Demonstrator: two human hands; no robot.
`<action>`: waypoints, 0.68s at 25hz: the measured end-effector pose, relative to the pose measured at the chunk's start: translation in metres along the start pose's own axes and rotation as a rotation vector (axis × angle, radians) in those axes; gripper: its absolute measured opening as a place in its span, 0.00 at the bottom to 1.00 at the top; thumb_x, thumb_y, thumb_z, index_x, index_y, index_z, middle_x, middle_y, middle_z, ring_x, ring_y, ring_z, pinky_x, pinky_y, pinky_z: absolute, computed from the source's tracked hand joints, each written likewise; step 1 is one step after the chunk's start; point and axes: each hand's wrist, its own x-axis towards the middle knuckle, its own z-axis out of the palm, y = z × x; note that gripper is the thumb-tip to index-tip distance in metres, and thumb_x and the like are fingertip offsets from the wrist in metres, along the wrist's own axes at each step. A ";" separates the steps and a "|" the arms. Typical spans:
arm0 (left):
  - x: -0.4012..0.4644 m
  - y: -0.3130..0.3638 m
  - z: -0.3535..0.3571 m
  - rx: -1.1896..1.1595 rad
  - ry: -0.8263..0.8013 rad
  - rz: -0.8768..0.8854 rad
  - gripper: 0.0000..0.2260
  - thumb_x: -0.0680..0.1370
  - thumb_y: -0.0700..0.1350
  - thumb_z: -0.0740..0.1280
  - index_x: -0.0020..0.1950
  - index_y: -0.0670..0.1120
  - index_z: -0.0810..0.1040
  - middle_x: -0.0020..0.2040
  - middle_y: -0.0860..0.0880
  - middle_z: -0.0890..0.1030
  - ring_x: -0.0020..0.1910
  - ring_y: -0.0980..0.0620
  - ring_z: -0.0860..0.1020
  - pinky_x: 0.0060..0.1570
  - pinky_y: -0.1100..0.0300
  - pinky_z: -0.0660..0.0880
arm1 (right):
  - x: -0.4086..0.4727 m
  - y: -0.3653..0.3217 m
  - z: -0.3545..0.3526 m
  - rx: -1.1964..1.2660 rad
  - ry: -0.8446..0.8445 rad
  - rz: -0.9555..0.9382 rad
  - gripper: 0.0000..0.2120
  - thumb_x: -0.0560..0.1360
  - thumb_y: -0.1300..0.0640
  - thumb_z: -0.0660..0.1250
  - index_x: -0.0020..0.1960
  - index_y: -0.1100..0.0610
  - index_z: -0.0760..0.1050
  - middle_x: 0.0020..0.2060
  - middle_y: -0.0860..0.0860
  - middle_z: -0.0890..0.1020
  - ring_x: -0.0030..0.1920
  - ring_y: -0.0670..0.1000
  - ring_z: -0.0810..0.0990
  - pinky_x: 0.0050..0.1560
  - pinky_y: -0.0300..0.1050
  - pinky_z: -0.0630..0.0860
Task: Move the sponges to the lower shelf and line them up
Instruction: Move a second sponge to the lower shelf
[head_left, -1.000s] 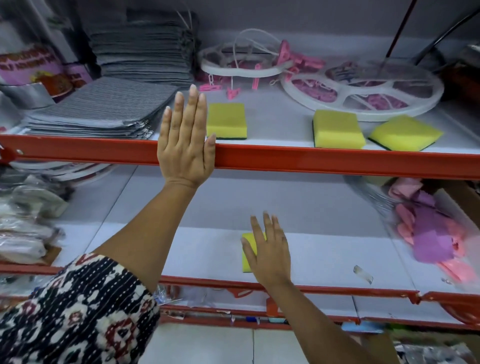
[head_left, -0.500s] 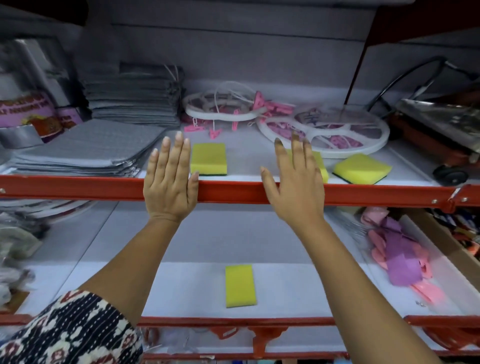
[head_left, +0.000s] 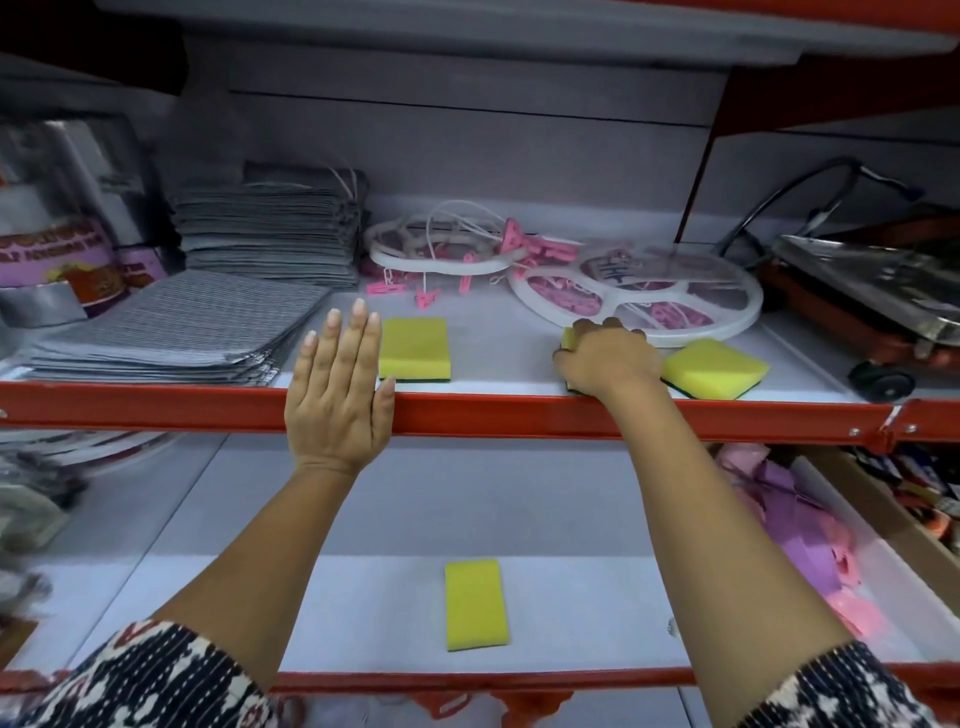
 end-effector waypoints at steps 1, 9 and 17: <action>-0.001 0.000 0.000 0.000 0.001 0.000 0.24 0.83 0.50 0.45 0.74 0.39 0.63 0.73 0.42 0.66 0.74 0.45 0.60 0.72 0.48 0.59 | -0.006 -0.002 -0.004 0.043 0.069 -0.014 0.21 0.77 0.50 0.56 0.66 0.57 0.68 0.64 0.61 0.71 0.63 0.65 0.69 0.54 0.54 0.70; 0.000 0.000 0.002 0.001 0.031 0.007 0.24 0.83 0.50 0.45 0.74 0.39 0.63 0.73 0.42 0.66 0.74 0.45 0.61 0.73 0.49 0.59 | -0.098 -0.004 0.061 0.124 0.846 -0.226 0.23 0.77 0.50 0.58 0.72 0.50 0.67 0.73 0.62 0.66 0.68 0.64 0.67 0.61 0.56 0.70; -0.002 0.000 0.001 -0.003 0.023 0.002 0.24 0.83 0.50 0.45 0.75 0.40 0.61 0.73 0.42 0.67 0.75 0.48 0.57 0.74 0.52 0.55 | -0.139 0.041 0.219 0.164 0.485 -0.296 0.24 0.77 0.49 0.58 0.72 0.51 0.66 0.71 0.62 0.67 0.69 0.63 0.67 0.65 0.54 0.69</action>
